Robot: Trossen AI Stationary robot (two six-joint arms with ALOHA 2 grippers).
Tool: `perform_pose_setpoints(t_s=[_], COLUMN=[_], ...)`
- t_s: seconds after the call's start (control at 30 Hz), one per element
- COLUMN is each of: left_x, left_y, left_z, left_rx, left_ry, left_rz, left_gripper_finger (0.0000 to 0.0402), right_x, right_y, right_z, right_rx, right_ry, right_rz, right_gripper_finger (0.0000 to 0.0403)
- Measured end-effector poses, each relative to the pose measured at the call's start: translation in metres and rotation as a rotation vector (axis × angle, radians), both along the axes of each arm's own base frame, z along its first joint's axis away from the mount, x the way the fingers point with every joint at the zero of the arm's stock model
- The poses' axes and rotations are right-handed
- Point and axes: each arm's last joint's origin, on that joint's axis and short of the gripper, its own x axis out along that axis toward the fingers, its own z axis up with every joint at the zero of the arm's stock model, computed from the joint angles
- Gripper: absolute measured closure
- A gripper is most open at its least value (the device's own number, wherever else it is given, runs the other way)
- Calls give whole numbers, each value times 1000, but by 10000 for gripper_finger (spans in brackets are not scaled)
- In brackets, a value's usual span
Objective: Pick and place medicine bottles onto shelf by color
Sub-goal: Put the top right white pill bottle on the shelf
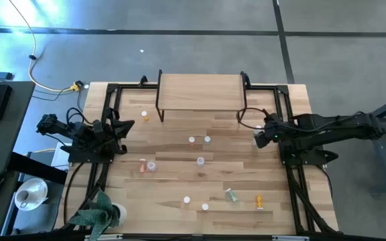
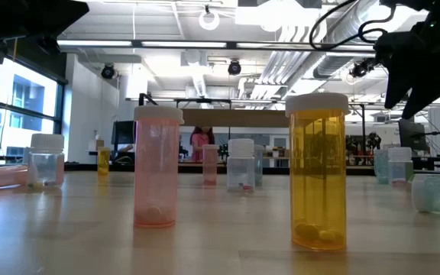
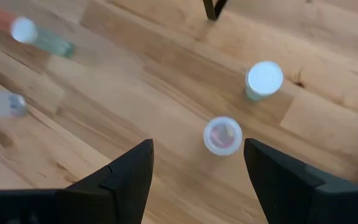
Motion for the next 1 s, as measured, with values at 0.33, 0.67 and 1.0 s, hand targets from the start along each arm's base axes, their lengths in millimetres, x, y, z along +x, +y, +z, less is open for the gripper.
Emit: perform_pose_setpoints(t_s=[0.33,0.67,1.0], left_x=[0,0,1], left_y=[0,0,0], left_z=[0,-1,-1], left_rx=[9,-10,5], left_ry=[6,5,13], left_rz=[4,-6,1], left_gripper_finger=[401,401,401], right_x=[15,32,45], right_y=[1,1,1], right_z=[-14,-32,-48], right_rx=[24,37,17], right_ry=[120,238,312], right_rz=[-33,-108,-163], right_gripper_finger=[163,163,163])
